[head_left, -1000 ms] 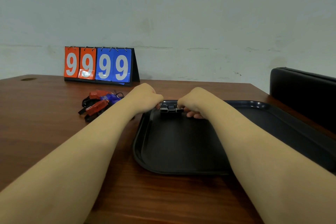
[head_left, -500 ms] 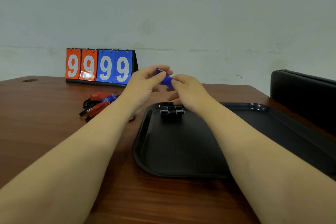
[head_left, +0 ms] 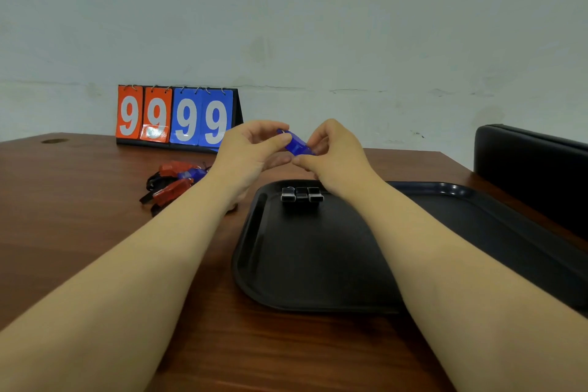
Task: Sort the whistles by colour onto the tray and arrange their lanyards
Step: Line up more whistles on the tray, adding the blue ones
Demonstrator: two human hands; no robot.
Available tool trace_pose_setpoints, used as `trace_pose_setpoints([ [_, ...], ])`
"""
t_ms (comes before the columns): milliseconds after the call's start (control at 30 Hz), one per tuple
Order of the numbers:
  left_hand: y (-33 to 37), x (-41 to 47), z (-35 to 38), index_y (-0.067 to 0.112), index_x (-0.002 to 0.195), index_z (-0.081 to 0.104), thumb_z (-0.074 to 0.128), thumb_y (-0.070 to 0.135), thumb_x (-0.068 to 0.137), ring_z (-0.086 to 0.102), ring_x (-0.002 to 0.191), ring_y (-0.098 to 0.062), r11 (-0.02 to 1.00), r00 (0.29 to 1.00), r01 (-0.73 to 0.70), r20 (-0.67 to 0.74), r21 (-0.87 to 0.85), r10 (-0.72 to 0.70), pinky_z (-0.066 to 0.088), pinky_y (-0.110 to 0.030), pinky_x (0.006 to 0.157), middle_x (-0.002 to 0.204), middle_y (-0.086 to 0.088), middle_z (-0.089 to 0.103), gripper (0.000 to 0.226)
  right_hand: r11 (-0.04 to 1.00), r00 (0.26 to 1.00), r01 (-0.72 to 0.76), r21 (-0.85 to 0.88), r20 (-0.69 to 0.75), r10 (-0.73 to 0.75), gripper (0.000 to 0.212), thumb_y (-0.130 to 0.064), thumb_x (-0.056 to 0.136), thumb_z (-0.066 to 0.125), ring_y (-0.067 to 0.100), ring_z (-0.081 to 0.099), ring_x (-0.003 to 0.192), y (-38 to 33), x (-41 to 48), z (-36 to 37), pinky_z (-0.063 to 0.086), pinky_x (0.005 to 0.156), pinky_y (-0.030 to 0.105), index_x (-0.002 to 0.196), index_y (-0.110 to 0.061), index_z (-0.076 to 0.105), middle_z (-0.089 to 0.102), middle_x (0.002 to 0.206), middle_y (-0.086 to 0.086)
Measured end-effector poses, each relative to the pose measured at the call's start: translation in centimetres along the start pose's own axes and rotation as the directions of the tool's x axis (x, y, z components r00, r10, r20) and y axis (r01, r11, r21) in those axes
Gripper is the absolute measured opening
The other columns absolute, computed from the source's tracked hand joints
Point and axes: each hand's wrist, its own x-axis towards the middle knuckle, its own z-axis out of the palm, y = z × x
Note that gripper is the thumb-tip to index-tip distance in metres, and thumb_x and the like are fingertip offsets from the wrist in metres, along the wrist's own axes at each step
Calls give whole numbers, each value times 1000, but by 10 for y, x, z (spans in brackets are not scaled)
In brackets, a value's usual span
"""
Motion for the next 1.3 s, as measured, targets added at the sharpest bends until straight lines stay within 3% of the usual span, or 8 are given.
trace_pose_setpoints([
  [200,-3,3,0,7,105,65,55,6,93,71,90,-20,993,999,-14,-35,120,19,59,-29,74,100,-13,69,16,998,999,25,-60,36,-23,31,-16,76,77,9,50,70,0,-2,1,36,55,17,87,-17,48,53,79,-6],
  [333,-4,6,-3,9,98,66,56,12,94,72,76,-13,975,994,-18,-104,222,42,60,-26,67,89,-8,70,12,998,996,-7,-69,91,13,19,-16,81,71,16,58,76,-3,-2,2,45,61,24,88,-18,53,63,85,2],
  [467,-7,7,-8,14,81,65,62,22,90,67,56,-8,933,976,7,-205,360,72,57,-28,62,71,-3,69,12,987,981,-157,39,119,152,15,-9,84,67,19,63,75,-8,-2,-4,54,76,35,77,-16,56,65,82,8],
  [633,-11,11,-12,15,72,64,58,29,92,51,50,-6,791,966,100,-248,604,67,50,-33,73,66,4,64,26,856,874,-476,202,-3,486,13,-2,86,60,17,56,56,0,5,-17,50,54,26,76,-6,53,60,73,13],
  [767,-10,10,-9,9,76,70,57,27,93,52,64,-8,619,987,150,-153,771,-48,47,-35,87,64,1,62,28,768,763,-632,-105,93,640,8,-8,92,51,16,52,52,7,6,-23,47,55,23,92,-1,56,57,62,10],
  [967,-8,11,-9,0,89,73,60,23,89,53,70,-21,399,975,150,-68,905,-212,48,-32,73,75,-10,58,27,647,610,-693,-320,218,762,26,-16,97,43,12,46,53,1,3,-20,39,51,20,78,-2,51,53,67,6],
  [1133,-5,8,-4,3,79,74,62,25,87,44,52,-16,391,952,137,-12,910,-305,42,-30,64,67,-7,57,26,657,619,-647,-386,237,749,18,-18,99,41,10,40,51,-6,1,-20,32,51,20,100,-2,49,52,68,6],
  [1300,-5,7,-3,5,76,75,63,28,87,54,68,-22,370,955,74,40,926,-293,50,-39,81,67,-8,58,29,693,654,-609,-386,251,714,33,-19,98,42,11,39,51,-8,-3,-19,31,49,20,126,-2,48,50,71,7],
])
